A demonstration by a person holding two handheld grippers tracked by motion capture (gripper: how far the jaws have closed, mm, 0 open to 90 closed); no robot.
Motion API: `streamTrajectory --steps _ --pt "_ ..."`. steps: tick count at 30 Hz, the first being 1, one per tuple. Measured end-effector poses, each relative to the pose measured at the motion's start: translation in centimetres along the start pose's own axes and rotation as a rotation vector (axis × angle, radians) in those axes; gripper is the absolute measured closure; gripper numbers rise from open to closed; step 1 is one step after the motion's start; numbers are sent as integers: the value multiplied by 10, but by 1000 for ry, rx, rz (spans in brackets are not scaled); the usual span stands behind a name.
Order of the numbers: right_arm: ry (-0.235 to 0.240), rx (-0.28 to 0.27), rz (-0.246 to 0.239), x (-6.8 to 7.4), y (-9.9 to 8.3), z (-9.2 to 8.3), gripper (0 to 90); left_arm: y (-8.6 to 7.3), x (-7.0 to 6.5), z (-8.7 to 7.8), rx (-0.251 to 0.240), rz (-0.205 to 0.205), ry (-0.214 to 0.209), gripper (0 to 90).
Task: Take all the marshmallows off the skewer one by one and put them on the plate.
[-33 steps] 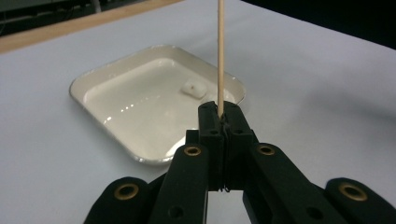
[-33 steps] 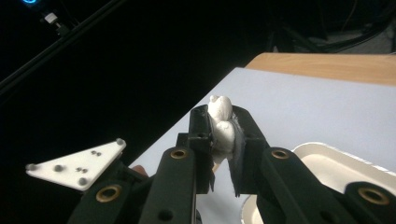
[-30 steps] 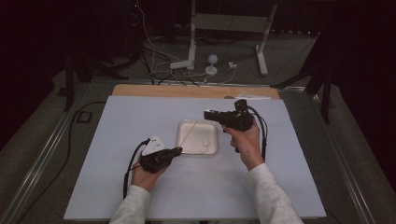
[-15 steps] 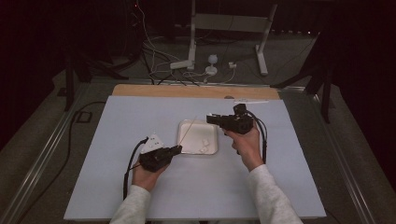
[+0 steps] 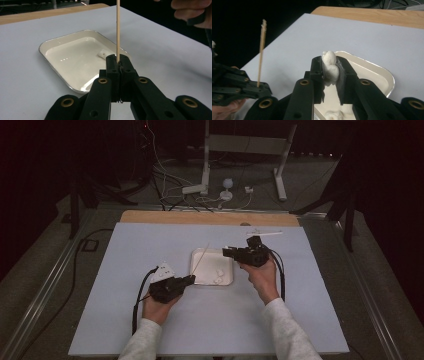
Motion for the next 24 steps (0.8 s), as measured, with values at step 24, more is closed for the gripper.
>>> streamTrajectory --steps 24 --pt "-103 113 -19 -8 -24 25 753 1 1 3 0 -19 13 896"
Point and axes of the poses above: each handheld gripper's, and its own axes: z roughly forward along the jaws, y roughly out of its top, x roughly to its left, the point moved 2 cm from there along z, roughly forward along the jaws, and after that the axes turned 15 degrees about -y, right-handed, at the moved point
